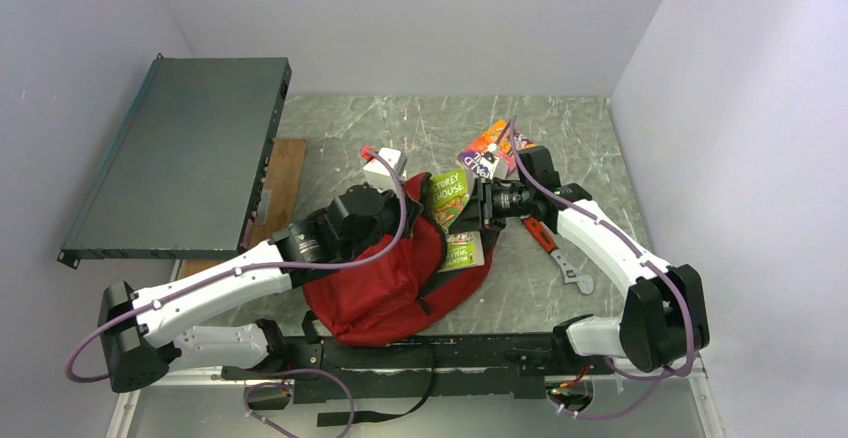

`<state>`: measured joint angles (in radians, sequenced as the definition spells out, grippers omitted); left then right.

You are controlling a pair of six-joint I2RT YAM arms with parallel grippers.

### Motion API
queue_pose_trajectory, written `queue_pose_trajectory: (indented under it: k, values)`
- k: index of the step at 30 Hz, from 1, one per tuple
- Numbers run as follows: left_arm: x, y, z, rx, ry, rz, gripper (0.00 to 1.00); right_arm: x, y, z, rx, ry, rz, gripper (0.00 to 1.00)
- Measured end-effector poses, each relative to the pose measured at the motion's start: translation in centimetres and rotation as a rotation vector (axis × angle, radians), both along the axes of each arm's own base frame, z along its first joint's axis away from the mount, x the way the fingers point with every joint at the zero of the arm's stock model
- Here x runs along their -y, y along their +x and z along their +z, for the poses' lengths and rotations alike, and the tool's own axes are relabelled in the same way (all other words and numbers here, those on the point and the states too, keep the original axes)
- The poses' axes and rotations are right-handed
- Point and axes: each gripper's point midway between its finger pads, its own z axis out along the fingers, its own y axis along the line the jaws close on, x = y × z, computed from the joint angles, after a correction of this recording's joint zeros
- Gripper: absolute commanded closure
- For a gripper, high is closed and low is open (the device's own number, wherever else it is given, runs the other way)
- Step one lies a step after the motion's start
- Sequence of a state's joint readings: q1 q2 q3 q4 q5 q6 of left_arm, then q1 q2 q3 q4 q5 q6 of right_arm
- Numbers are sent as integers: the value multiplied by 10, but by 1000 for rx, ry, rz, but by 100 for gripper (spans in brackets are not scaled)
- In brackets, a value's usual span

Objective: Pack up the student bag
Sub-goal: Place the book in the student bag.

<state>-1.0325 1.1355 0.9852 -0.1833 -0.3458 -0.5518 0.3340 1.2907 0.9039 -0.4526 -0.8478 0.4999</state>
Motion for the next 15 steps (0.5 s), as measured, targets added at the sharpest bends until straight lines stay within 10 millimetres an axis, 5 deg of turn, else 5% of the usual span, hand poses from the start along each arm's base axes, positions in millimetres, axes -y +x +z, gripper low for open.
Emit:
queue_pose_trajectory:
  k: [8,15]
  values:
    - [-16,1,23,98,21,2,100,-28,3,-6,-29,87,72,100]
    - [-14,-1,22,107,32,-26,100,-56,-7,-47,-149,71,159,100]
